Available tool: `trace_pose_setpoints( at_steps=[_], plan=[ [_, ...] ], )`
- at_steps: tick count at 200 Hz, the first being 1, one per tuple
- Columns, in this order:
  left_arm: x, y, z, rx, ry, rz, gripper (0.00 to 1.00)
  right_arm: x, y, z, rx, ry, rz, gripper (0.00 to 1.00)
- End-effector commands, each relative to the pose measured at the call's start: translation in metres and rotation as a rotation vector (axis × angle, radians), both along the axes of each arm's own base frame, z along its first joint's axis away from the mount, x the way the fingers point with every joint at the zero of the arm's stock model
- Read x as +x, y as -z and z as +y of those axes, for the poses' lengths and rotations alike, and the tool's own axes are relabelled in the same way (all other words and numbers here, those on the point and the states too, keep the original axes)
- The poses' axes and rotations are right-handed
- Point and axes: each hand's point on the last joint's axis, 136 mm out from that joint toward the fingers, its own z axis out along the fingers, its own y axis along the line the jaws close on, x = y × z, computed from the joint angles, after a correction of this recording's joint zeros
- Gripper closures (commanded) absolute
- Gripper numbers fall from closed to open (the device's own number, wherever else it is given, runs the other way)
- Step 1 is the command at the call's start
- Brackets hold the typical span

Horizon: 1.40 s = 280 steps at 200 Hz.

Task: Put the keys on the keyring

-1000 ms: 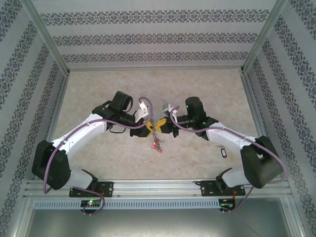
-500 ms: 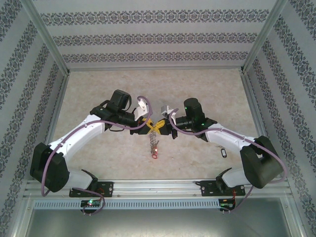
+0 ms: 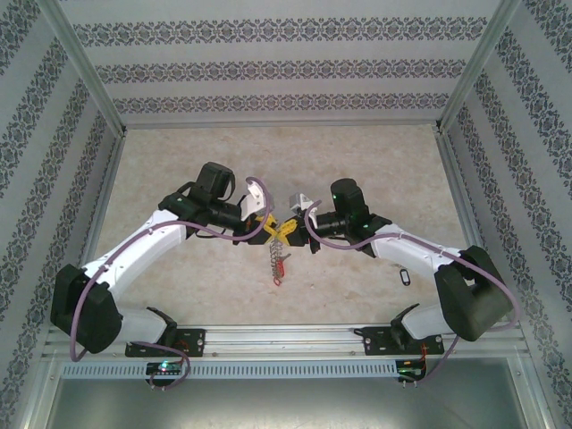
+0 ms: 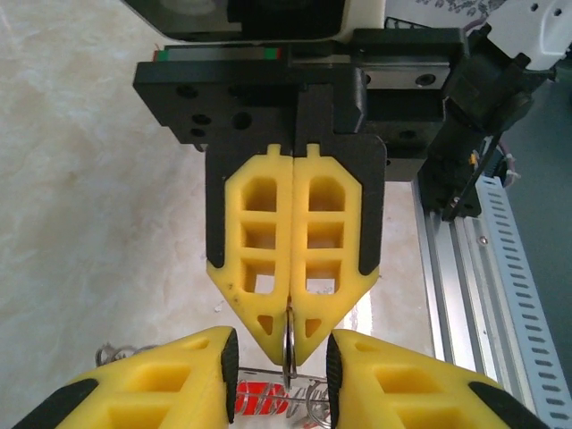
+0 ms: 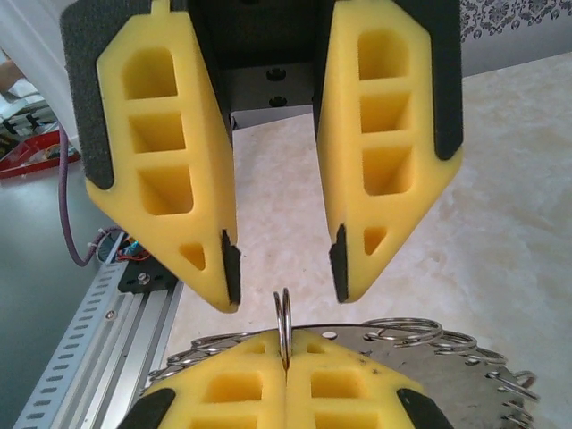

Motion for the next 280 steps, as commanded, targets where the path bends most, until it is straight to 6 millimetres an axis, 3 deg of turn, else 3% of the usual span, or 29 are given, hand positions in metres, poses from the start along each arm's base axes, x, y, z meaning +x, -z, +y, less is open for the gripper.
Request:
trace_pose_setpoints(
  at_steps=[1,44,75,101,114,156,221,280],
  plan=[
    [-0.006,0.001,0.001,-0.010,0.049,0.023,0.66,-0.006,-0.011,0.004,0.036,-0.048,-0.050,1.00],
    [-0.005,0.007,0.002,0.017,0.054,0.038,0.74,-0.006,-0.011,0.004,0.036,-0.044,-0.060,1.00],
    [-0.006,0.005,0.001,0.008,0.067,0.022,1.00,-0.007,-0.010,0.006,0.032,-0.048,-0.069,1.00],
    [-0.009,0.003,0.000,0.000,0.092,0.016,1.00,-0.009,-0.010,0.006,0.031,-0.053,-0.073,1.00],
    [-0.010,0.002,0.001,0.004,0.100,0.011,1.00,-0.008,-0.009,0.005,0.018,-0.041,-0.098,0.89],
    [-0.014,-0.008,0.003,0.025,0.143,-0.012,1.00,-0.006,-0.008,-0.005,-0.010,-0.003,-0.167,0.75],
    [-0.015,-0.010,0.004,0.043,0.164,-0.015,1.00,-0.009,-0.010,-0.012,-0.042,-0.016,-0.180,0.70],
    [-0.016,-0.008,0.000,0.069,0.175,0.079,1.00,-0.012,-0.007,-0.003,-0.079,-0.048,-0.203,0.73]
  ],
)
